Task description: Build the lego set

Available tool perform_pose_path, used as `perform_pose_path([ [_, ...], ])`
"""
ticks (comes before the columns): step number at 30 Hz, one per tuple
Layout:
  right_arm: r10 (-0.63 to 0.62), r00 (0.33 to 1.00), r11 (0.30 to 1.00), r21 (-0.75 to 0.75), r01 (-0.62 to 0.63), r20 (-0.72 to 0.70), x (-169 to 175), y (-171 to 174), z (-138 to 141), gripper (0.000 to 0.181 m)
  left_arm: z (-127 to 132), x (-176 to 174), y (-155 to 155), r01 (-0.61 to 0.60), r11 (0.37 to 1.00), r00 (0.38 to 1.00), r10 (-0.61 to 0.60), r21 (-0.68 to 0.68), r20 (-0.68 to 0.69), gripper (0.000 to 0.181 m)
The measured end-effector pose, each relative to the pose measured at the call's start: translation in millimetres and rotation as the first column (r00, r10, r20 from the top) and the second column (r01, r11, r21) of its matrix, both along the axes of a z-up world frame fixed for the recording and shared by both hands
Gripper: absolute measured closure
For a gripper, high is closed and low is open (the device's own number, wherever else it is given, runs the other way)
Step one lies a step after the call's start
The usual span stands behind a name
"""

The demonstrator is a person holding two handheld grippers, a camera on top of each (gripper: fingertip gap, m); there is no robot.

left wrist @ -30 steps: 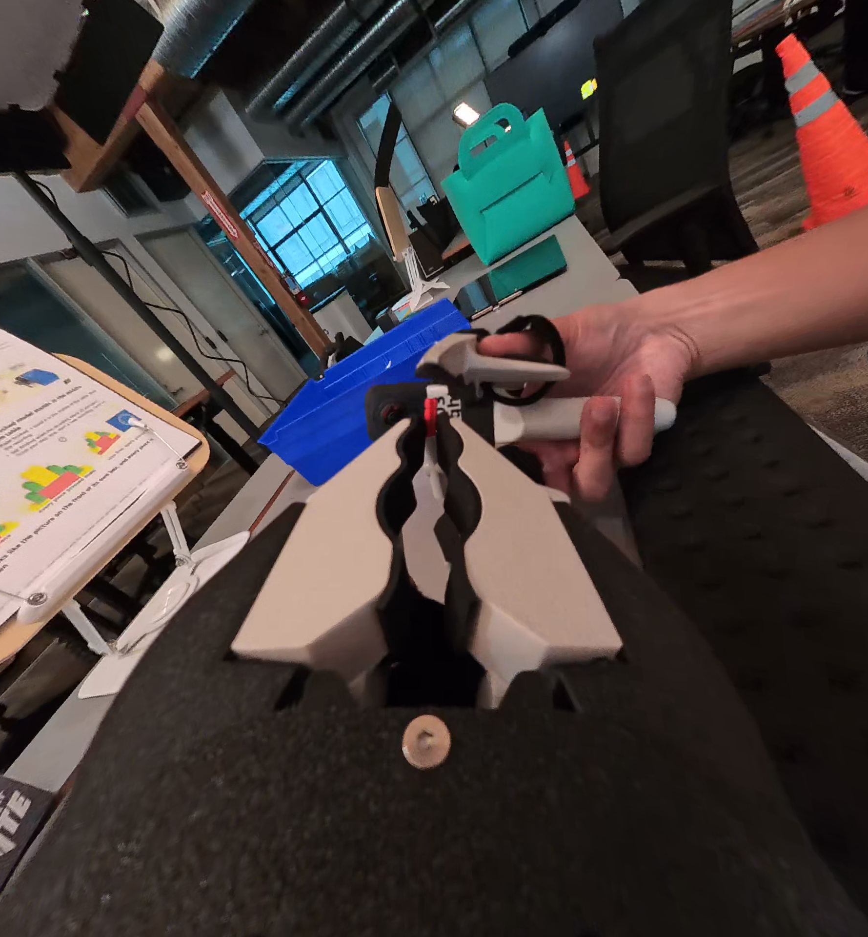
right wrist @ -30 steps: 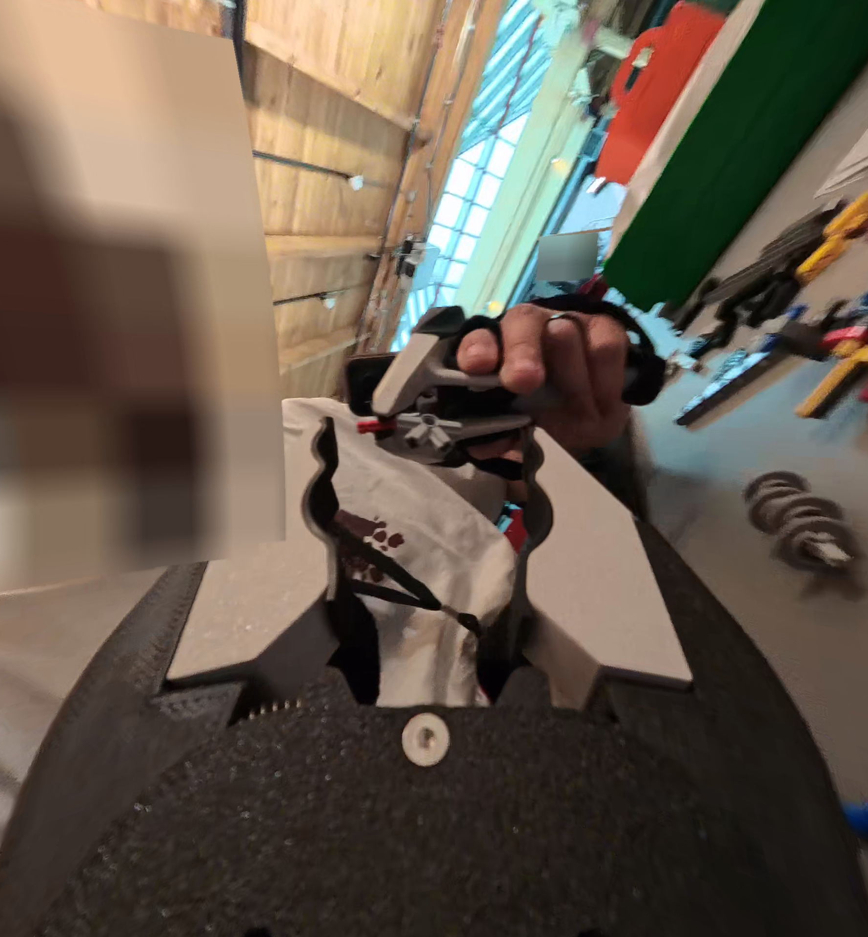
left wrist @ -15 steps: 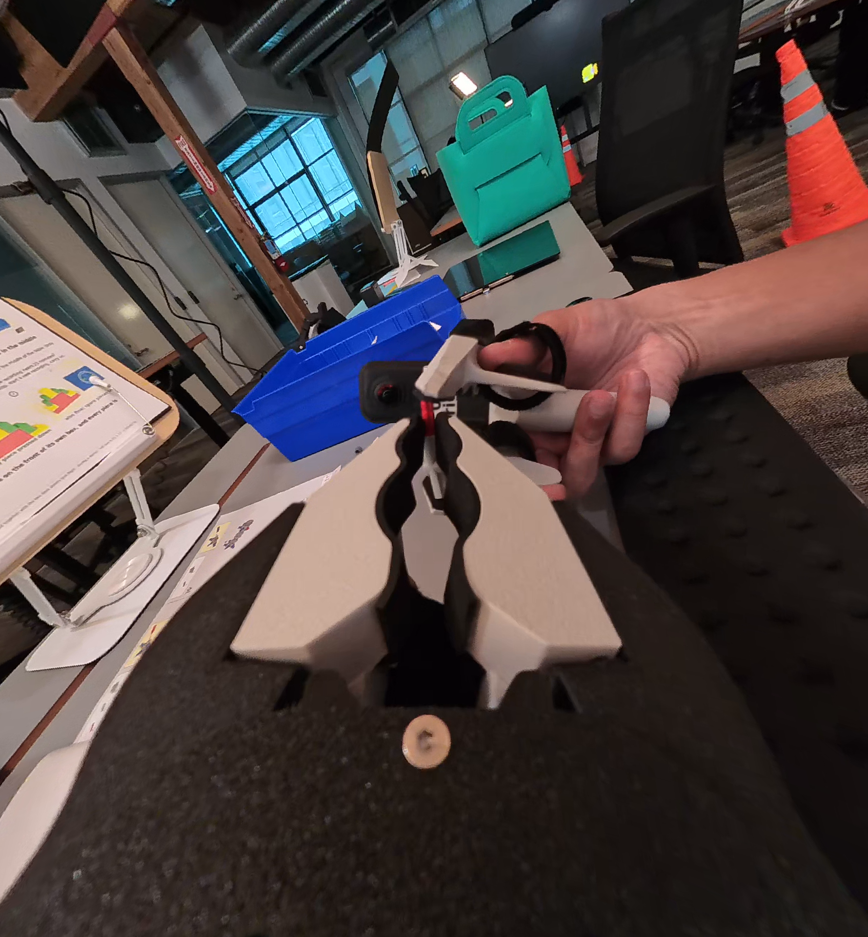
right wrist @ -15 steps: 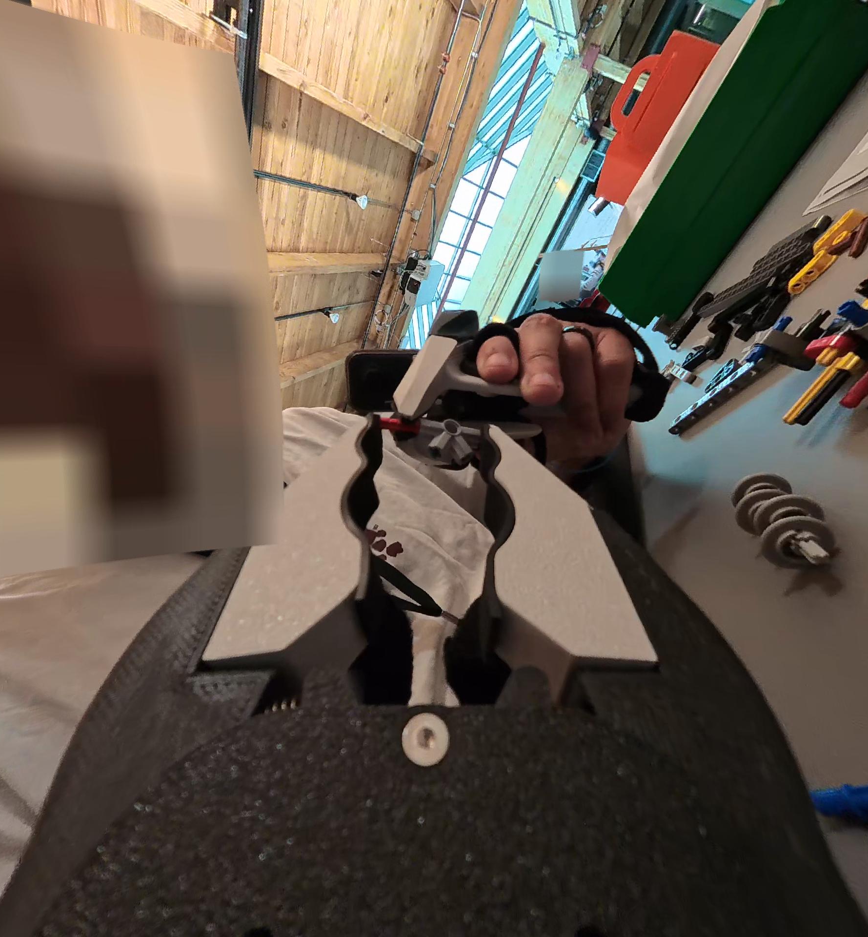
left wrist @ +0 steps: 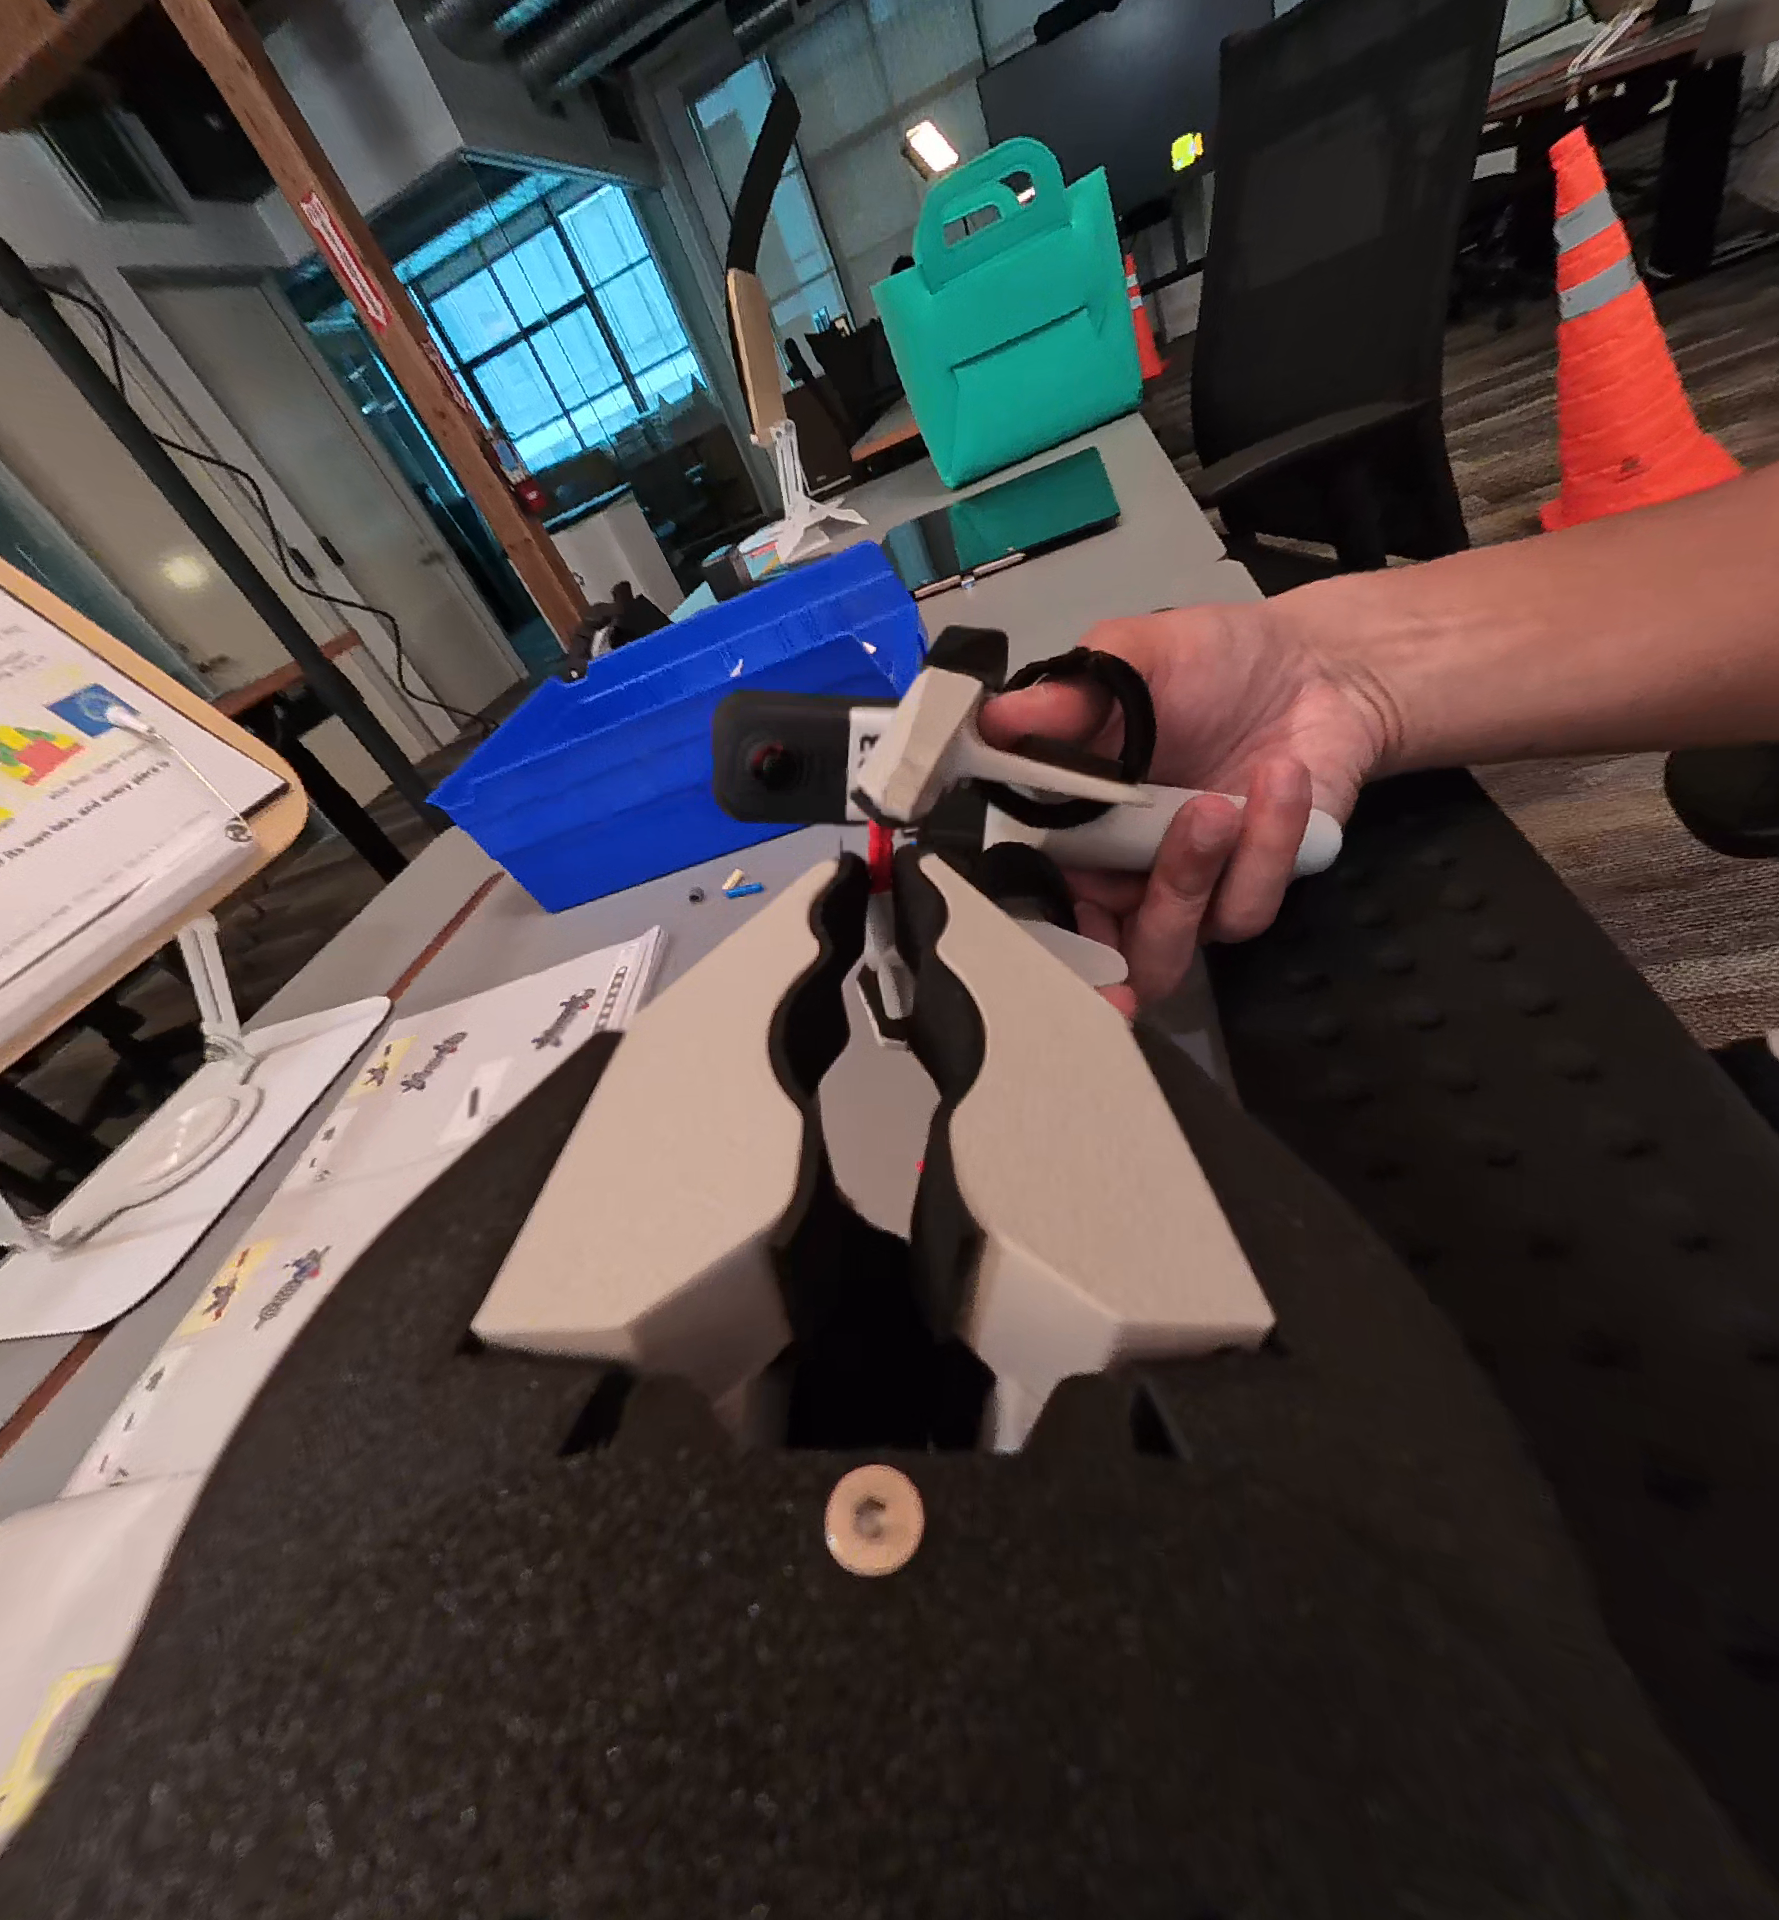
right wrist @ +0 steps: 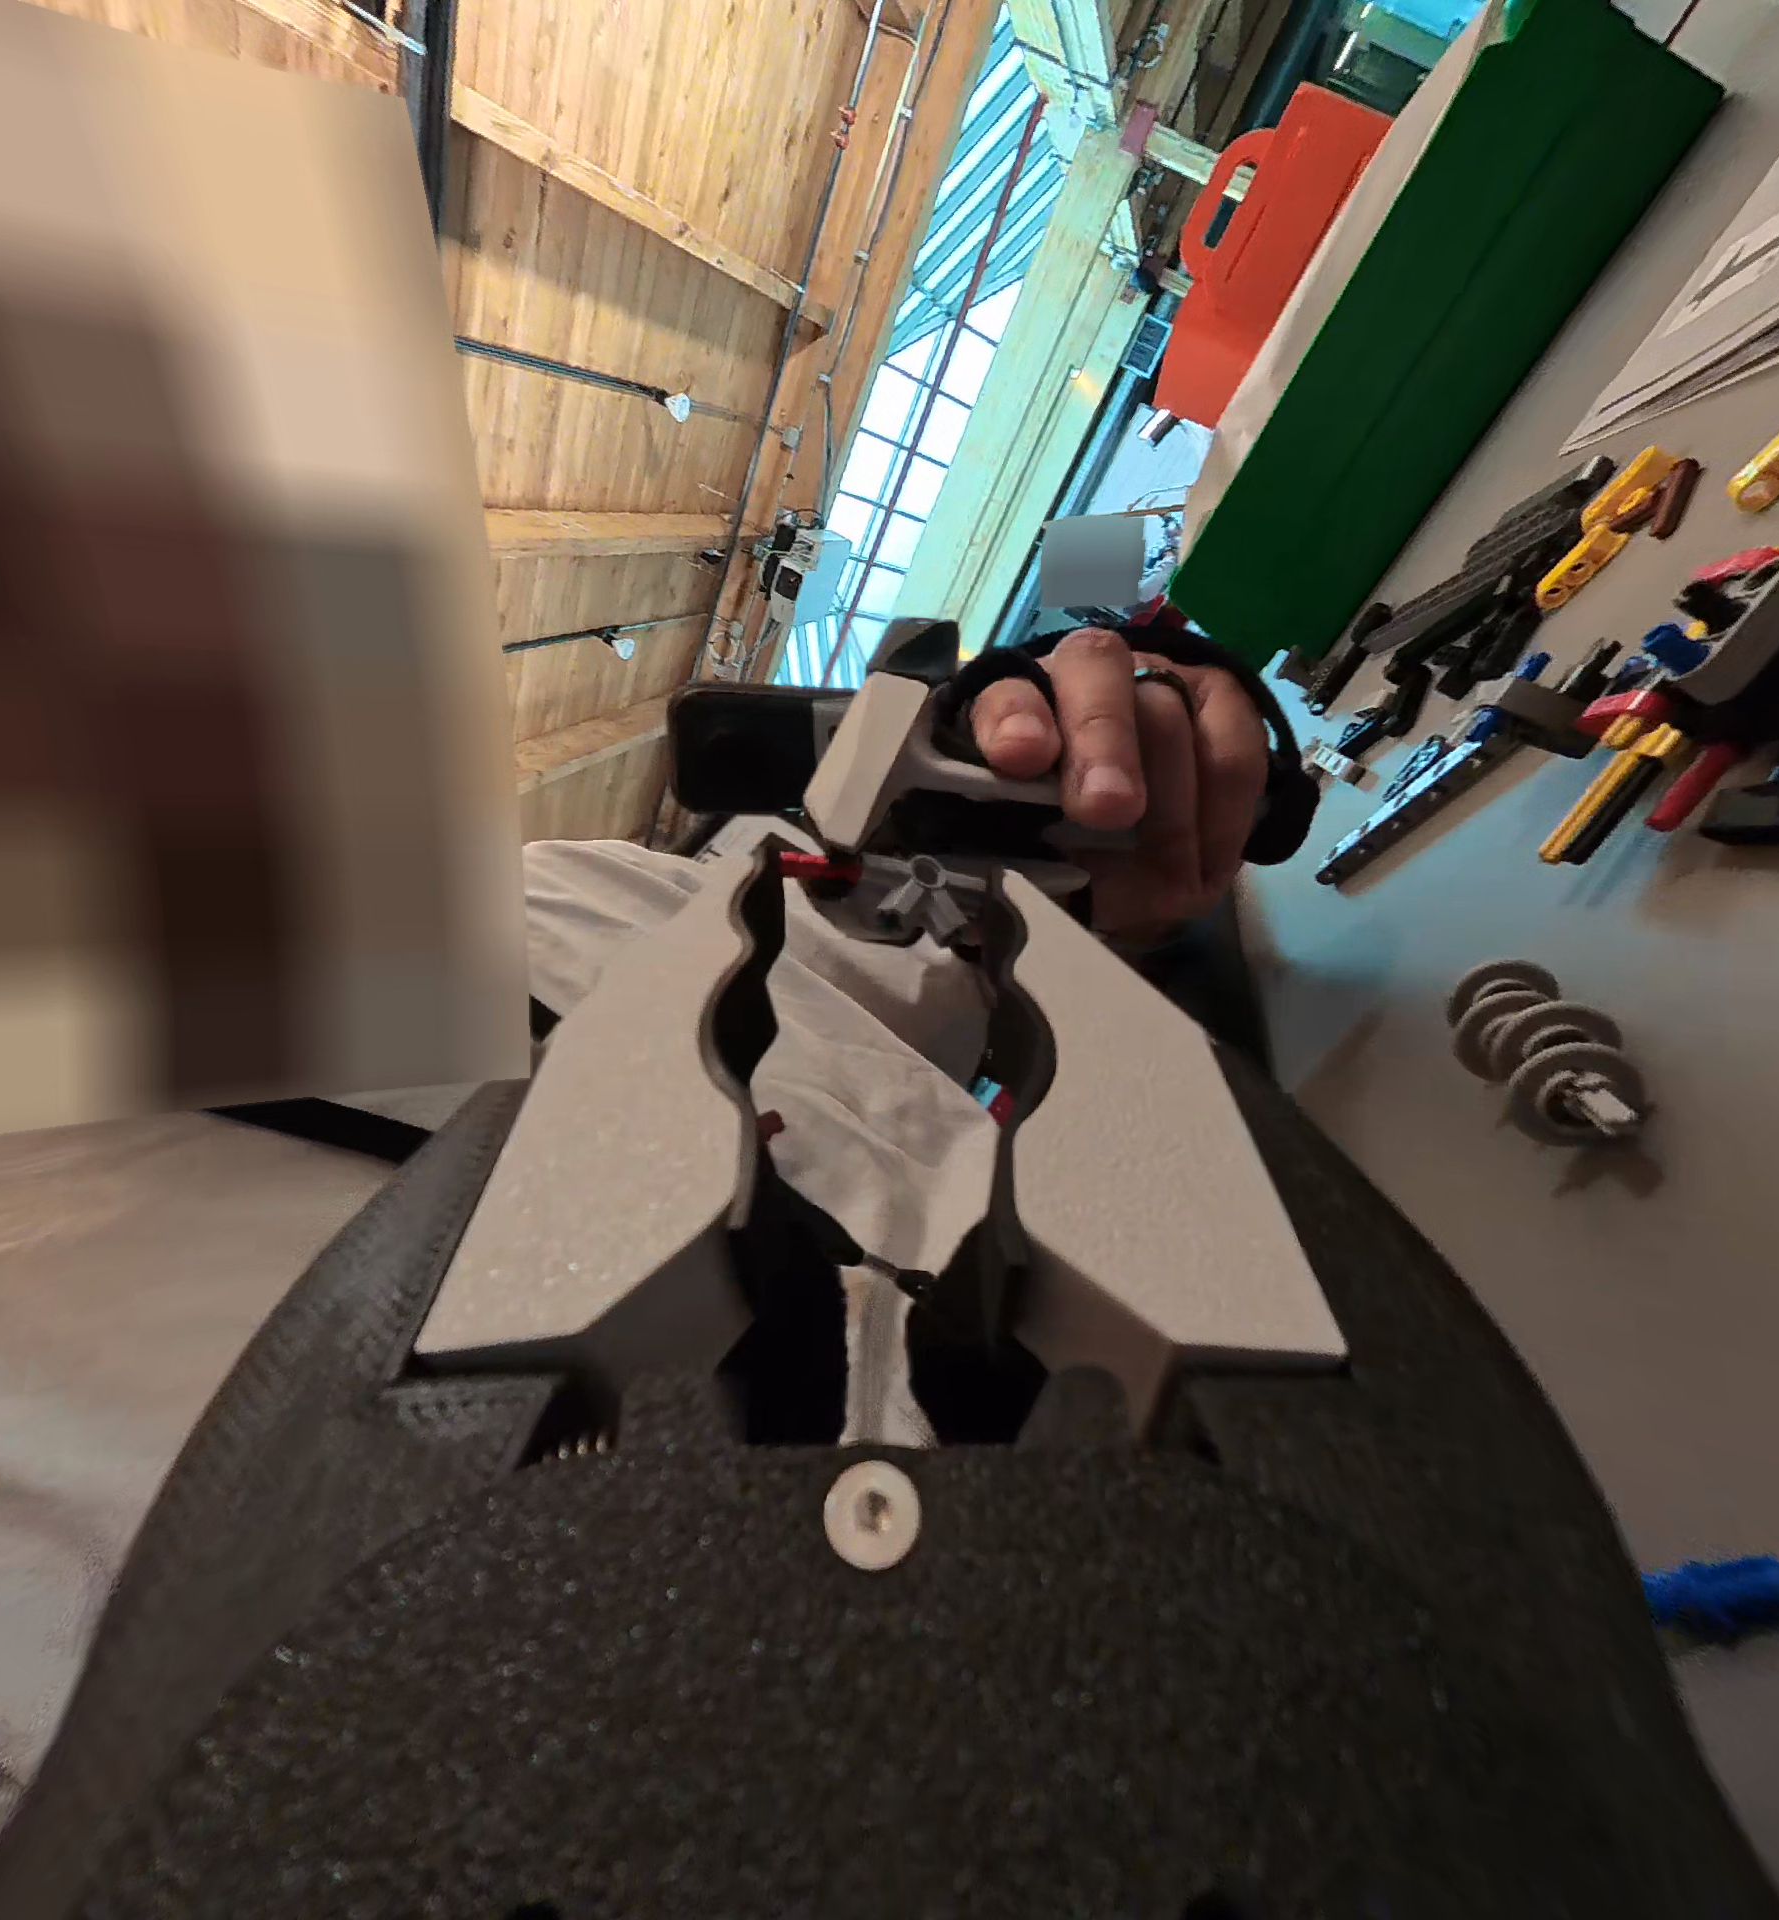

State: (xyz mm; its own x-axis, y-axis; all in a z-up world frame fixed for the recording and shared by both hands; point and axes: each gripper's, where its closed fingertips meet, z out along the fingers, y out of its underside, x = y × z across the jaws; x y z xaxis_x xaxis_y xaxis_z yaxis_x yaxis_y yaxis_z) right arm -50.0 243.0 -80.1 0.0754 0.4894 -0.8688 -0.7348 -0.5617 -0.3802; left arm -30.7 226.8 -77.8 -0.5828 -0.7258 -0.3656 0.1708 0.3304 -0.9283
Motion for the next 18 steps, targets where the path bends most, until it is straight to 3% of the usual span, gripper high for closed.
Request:
perform_pose_path([
  [4,-0.023,0.998,1.0,-0.013,0.024,0.06,1.6,1.3,-4.3,0.144,-3.9,1.6,1.3,-0.011,1.0,1.0,0.011,0.02,0.0,0.177],
  [18,-0.046,0.998,0.999,-0.021,0.047,0.05,6.0,2.5,-6.8,0.144,-6.0,7.2,5.8,-0.074,0.996,0.997,0.073,0.058,0.019,0.17],
])
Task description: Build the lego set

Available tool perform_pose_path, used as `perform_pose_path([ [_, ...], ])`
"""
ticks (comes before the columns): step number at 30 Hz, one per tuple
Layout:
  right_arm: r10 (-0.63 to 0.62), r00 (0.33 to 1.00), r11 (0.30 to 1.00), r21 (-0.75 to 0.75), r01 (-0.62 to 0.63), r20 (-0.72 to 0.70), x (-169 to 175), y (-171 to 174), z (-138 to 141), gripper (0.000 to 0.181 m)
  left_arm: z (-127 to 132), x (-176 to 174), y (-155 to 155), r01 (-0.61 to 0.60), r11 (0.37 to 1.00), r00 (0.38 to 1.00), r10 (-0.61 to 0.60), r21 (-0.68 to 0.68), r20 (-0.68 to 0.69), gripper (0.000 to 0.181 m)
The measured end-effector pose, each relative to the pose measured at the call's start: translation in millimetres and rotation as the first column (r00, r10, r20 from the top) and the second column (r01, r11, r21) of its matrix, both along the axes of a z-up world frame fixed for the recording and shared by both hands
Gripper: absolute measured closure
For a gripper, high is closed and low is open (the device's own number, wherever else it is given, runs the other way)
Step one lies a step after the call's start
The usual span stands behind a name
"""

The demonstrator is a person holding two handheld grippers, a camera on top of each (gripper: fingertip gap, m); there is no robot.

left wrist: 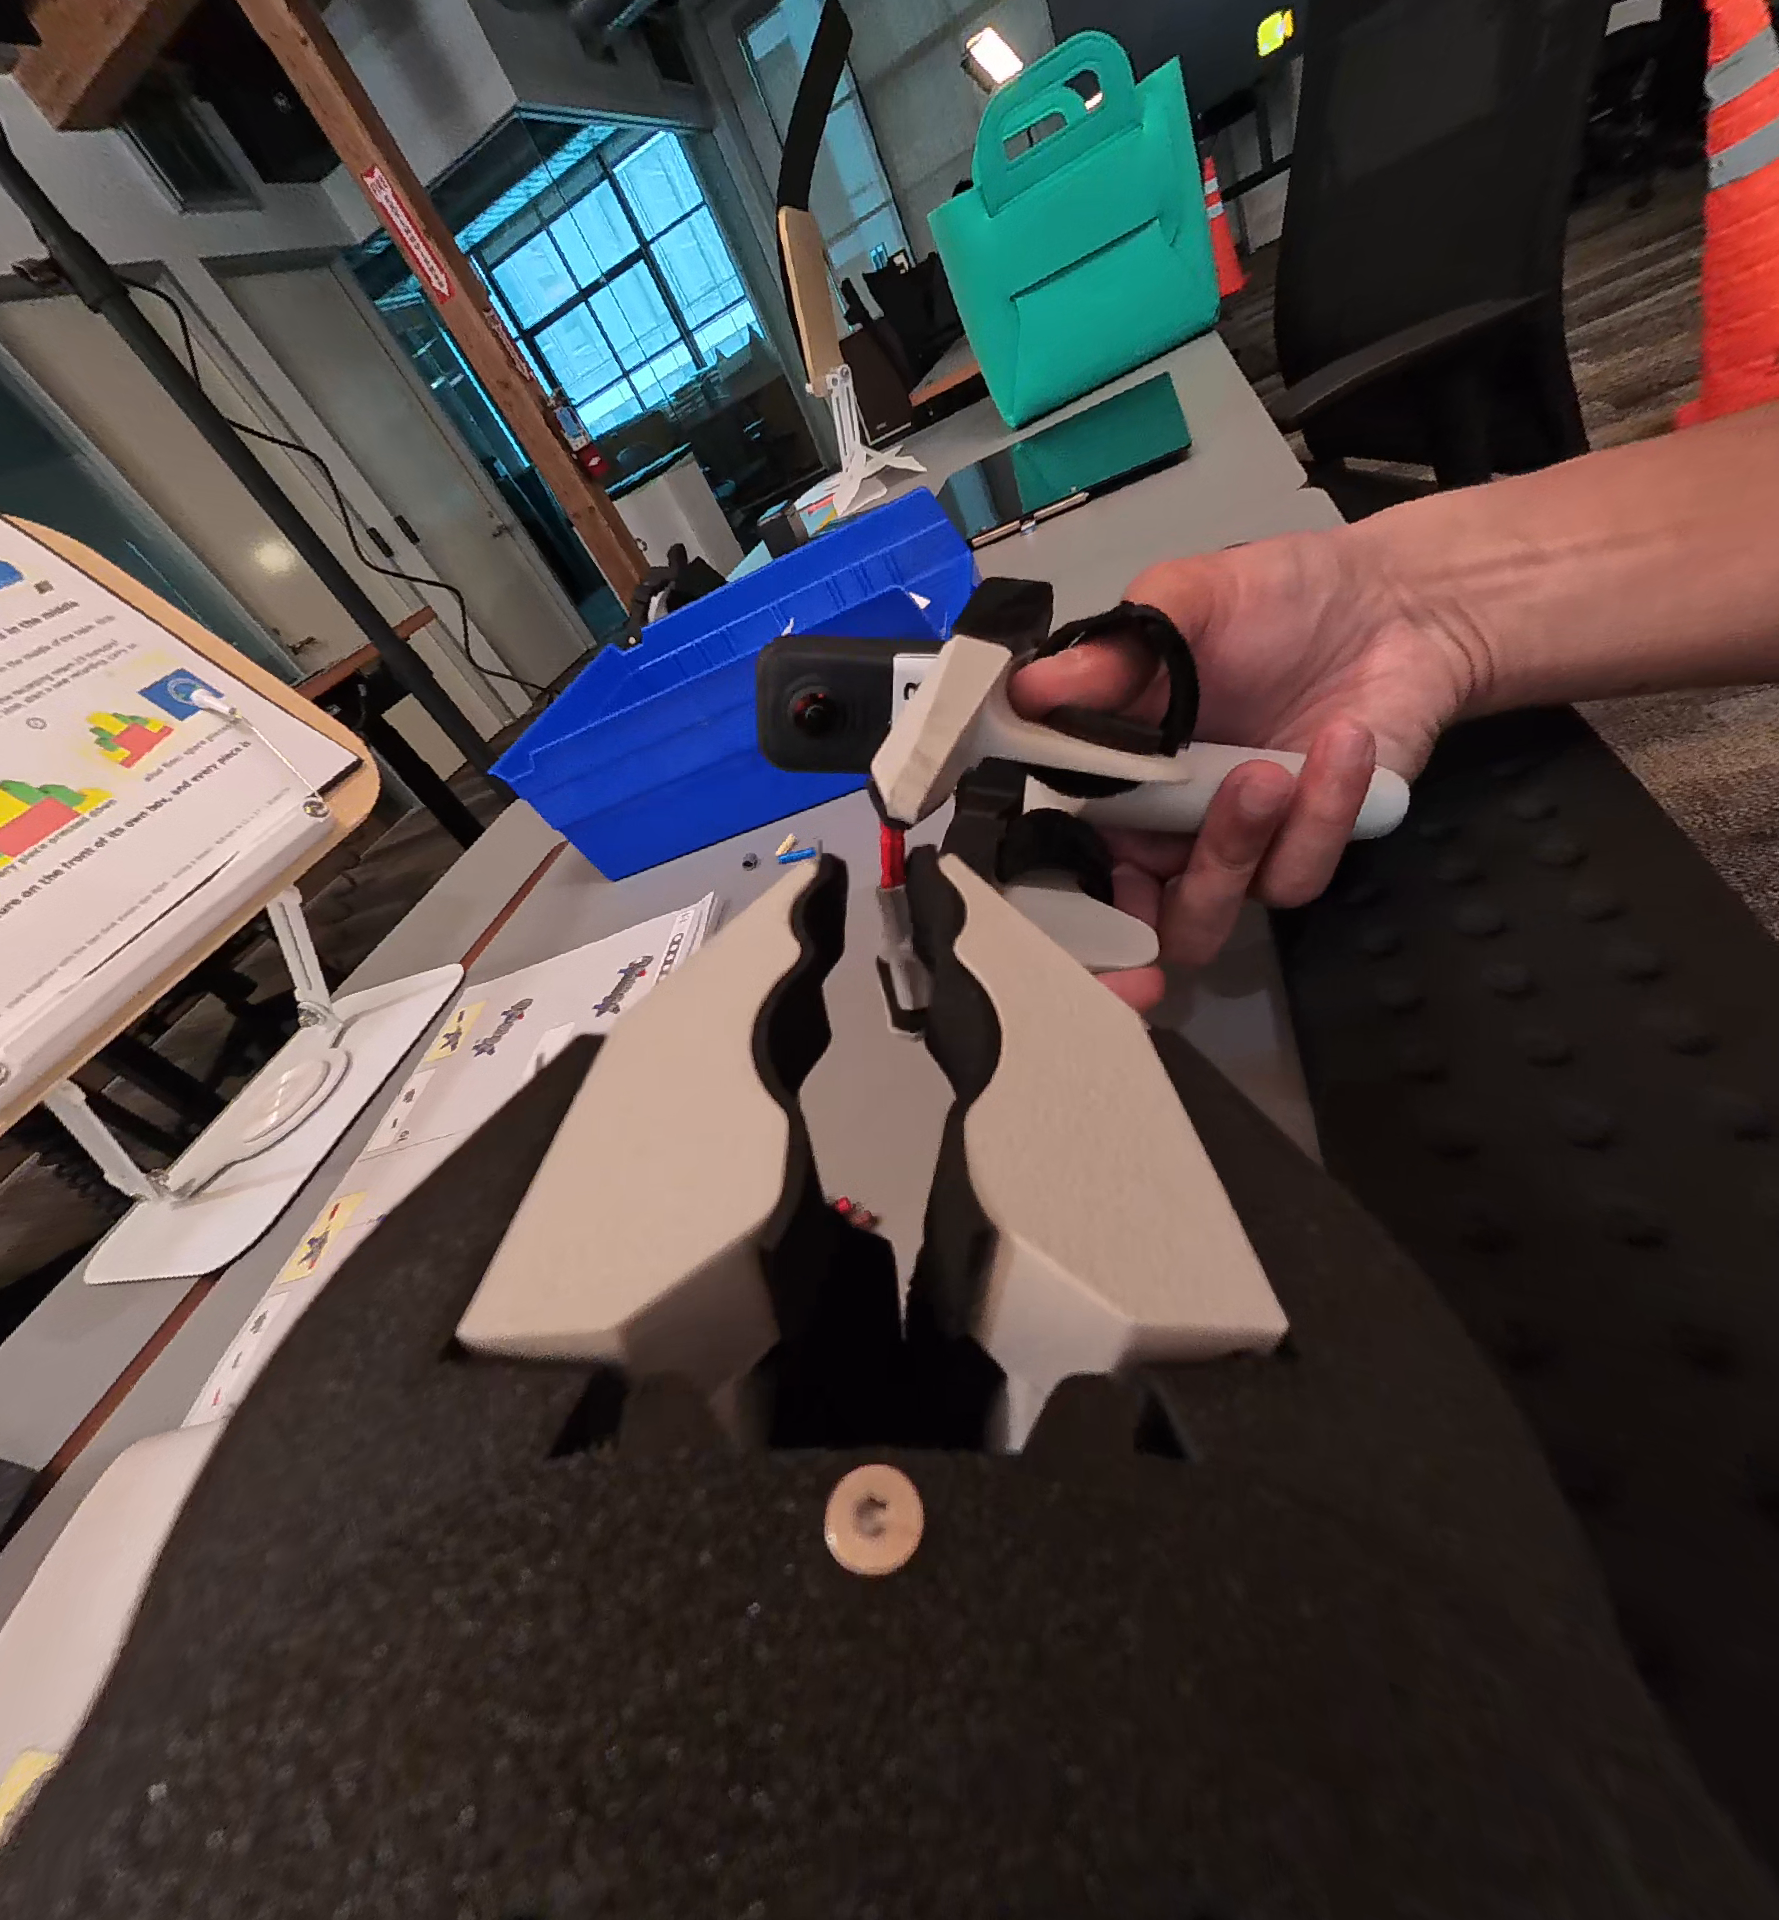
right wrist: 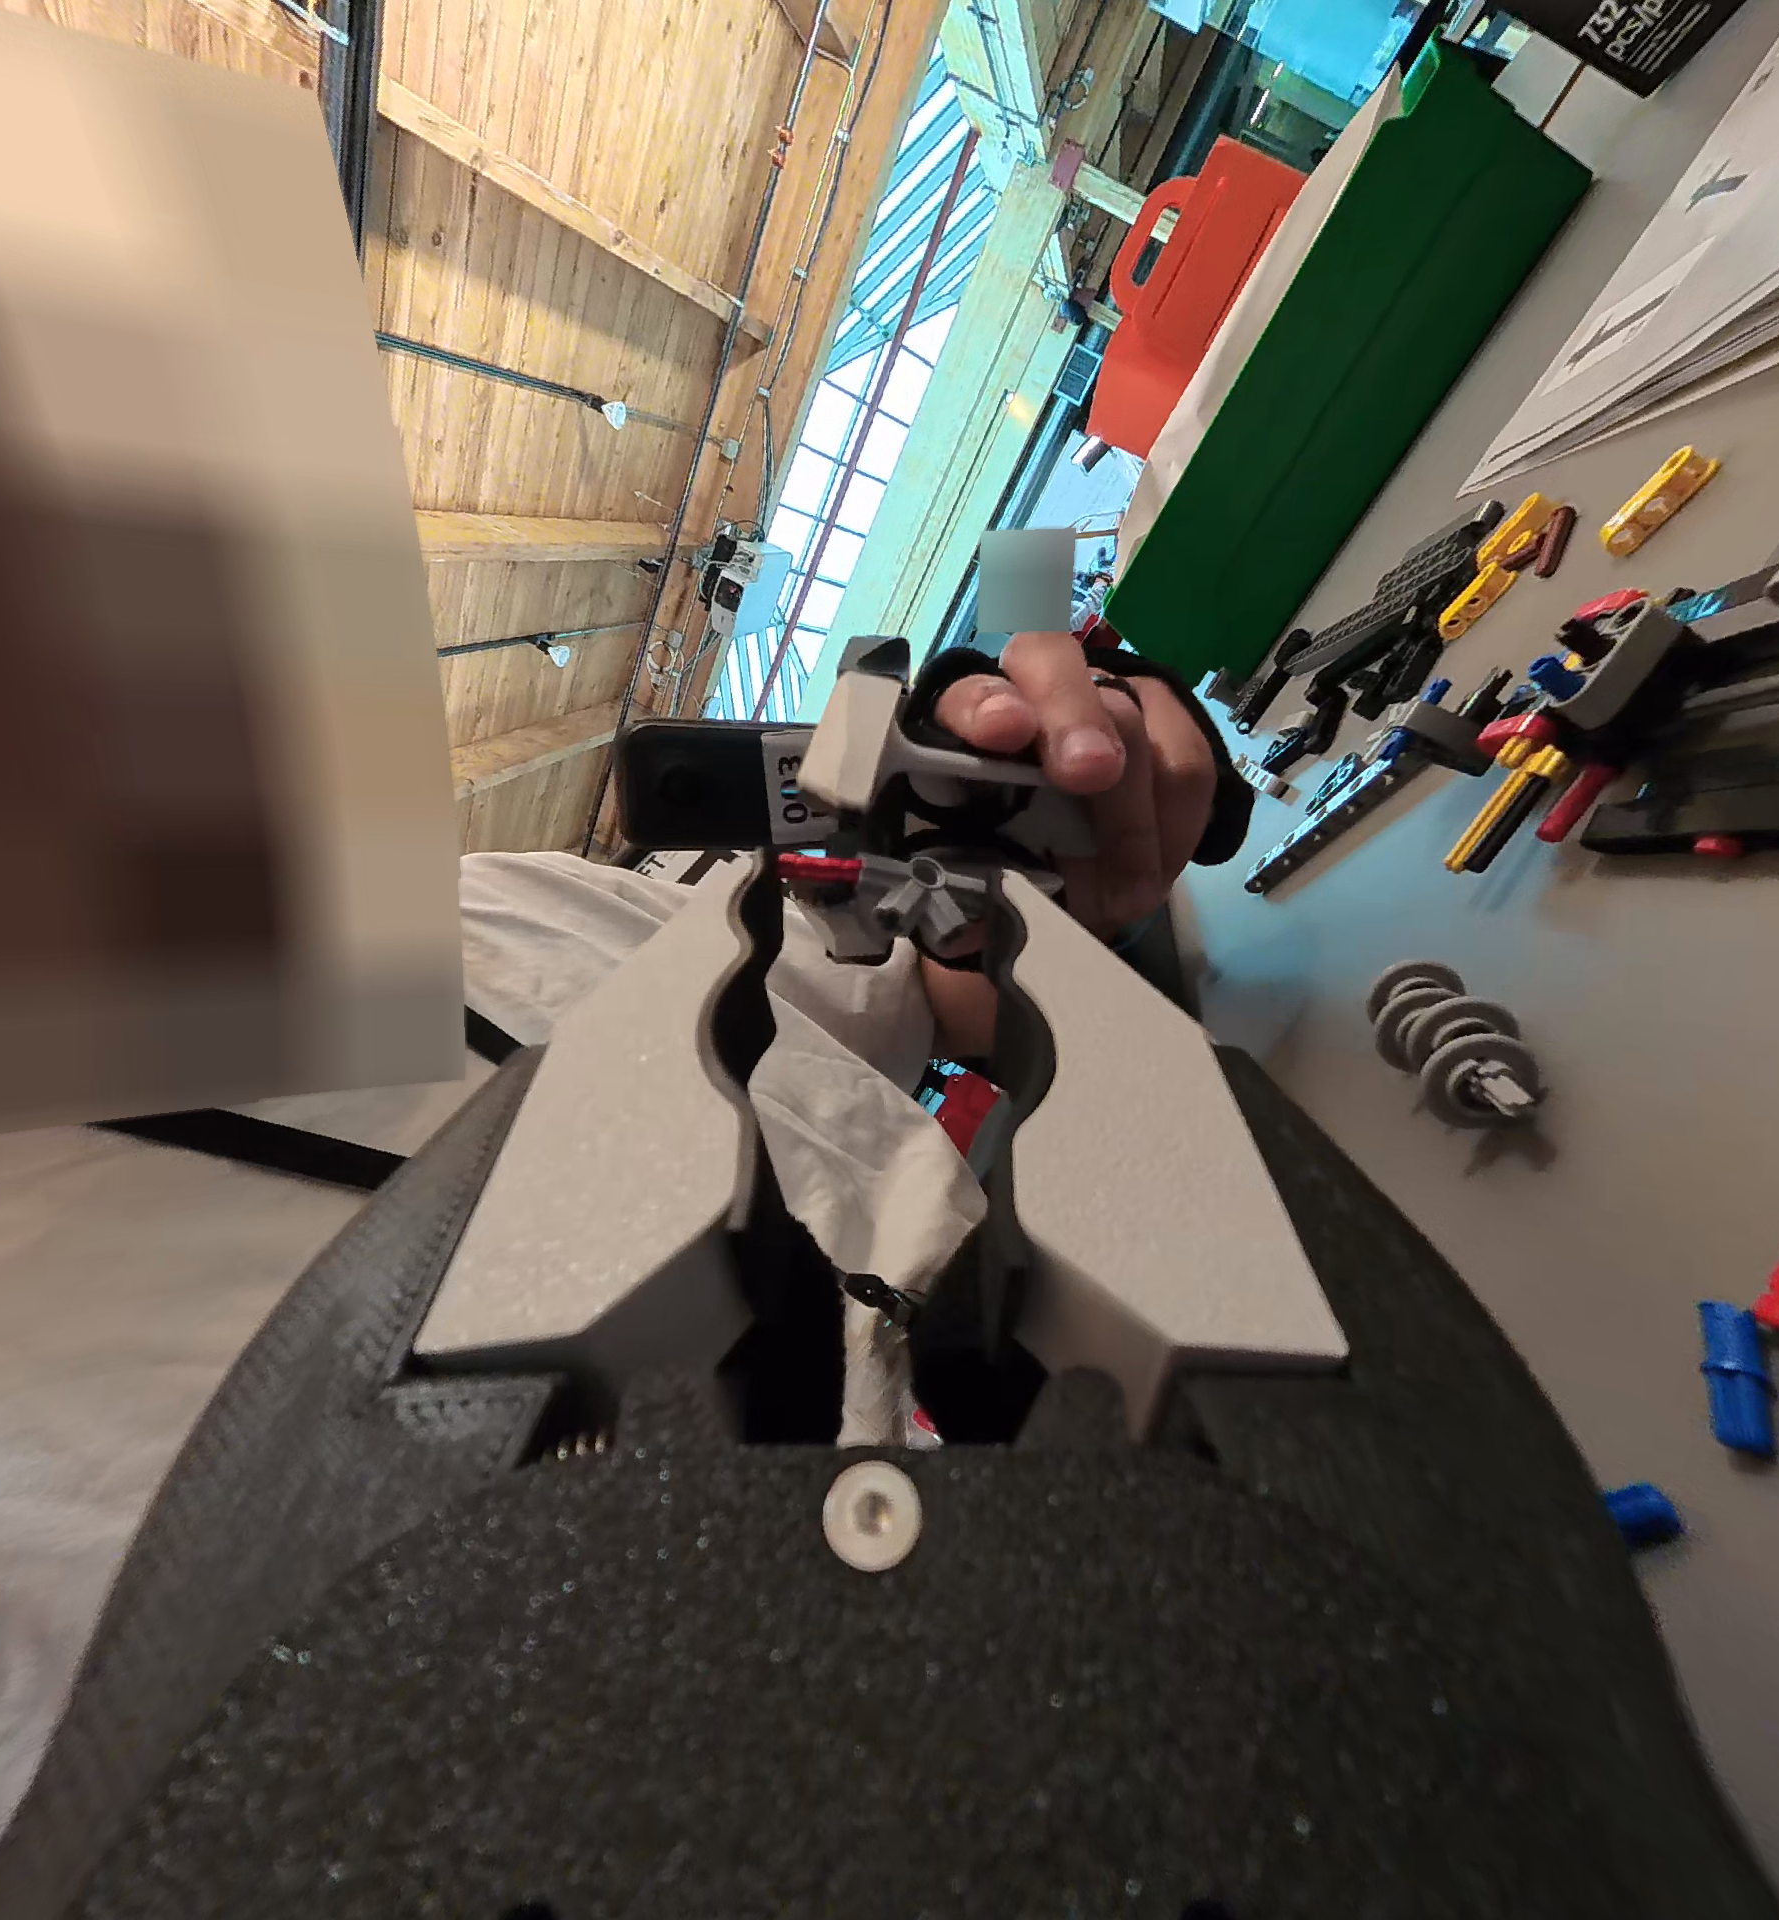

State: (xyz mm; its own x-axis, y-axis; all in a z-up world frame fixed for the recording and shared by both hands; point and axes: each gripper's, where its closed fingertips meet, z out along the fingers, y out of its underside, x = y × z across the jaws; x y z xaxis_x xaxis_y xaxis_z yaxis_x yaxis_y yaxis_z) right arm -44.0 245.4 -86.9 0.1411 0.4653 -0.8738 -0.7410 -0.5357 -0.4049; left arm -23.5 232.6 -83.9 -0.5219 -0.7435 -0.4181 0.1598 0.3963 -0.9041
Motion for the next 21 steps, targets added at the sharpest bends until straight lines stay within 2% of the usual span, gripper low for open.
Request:
perform_pose_path([
  [8,-0.015,1.0,1.0,0.008,0.015,-0.003,2.9,-0.4,0.9,0.144,-7.9,1.0,-2.4,0.017,1.0,0.999,-0.016,0.004,-0.045,0.17],
  [12,-0.008,1.0,1.0,0.01,0.008,0.017,0.7,-1.4,0.5,0.144,-7.9,-0.4,-3.0,0.029,0.999,0.999,-0.028,0.017,-0.033,0.175],
  [17,0.016,1.0,1.0,0.014,-0.016,-0.024,-0.6,-3.4,3.1,0.144,-6.2,-2.2,-5.6,0.044,0.998,0.999,-0.045,0.048,0.016,0.175],
  [21,0.043,0.997,0.998,0.04,-0.041,-0.059,-3.2,-5.9,8.6,0.144,-0.9,-5.6,-7.9,0.085,0.996,0.996,-0.085,-0.01,0.008,0.175],
])
